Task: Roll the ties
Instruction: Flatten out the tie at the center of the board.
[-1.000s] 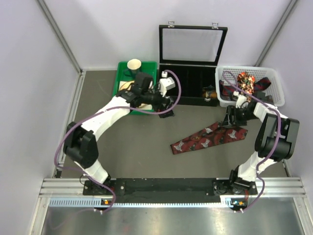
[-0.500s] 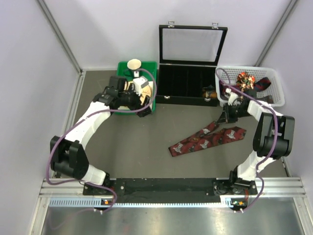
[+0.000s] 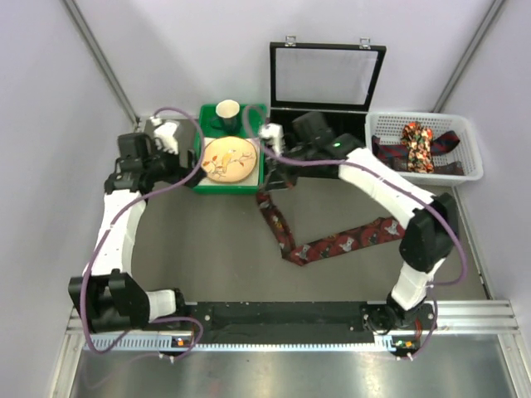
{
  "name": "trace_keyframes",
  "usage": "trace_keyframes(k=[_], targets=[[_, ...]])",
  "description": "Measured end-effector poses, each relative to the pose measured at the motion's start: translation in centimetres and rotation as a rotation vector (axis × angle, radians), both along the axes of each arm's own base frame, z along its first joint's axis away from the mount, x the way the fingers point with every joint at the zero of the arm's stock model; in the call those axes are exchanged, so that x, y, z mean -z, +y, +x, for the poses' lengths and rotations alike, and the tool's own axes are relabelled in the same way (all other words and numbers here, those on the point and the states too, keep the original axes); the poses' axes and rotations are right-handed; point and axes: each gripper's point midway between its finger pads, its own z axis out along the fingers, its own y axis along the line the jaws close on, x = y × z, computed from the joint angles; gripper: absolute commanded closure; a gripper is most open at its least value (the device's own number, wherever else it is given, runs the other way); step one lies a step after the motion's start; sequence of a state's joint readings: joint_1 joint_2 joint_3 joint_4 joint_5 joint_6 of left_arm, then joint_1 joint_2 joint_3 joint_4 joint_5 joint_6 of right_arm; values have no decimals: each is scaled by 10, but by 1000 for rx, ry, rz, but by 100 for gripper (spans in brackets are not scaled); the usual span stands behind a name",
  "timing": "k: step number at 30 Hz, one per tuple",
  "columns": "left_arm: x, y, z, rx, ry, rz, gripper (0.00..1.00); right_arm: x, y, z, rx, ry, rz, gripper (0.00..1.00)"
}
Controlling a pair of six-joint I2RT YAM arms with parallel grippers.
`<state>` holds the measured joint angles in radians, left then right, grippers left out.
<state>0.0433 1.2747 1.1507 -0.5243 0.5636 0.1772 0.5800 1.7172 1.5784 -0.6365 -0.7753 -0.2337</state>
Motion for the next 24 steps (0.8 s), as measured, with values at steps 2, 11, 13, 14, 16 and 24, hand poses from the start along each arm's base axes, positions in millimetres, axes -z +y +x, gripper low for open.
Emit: trace_keyframes(k=[2, 11, 13, 14, 16, 24], targets=[[-7, 28, 3, -104, -15, 3, 1, -2, 35, -15, -84, -14, 6, 100], [-3, 82, 1, -284, 19, 13, 8, 53, 53, -21, -169, 11, -169, 37], [3, 71, -2, -202, 30, -1, 9, 55, 24, -9, -158, -20, -199, 37], [7, 62, -5, -130, 35, -3, 9, 57, -4, -3, -141, -29, -237, 38], [18, 41, -13, 0, 62, 2, 10, 57, -63, 16, -84, -81, -305, 39], [68, -64, -48, 493, 162, 63, 11, 88, -267, 26, 11, -243, -652, 40]])
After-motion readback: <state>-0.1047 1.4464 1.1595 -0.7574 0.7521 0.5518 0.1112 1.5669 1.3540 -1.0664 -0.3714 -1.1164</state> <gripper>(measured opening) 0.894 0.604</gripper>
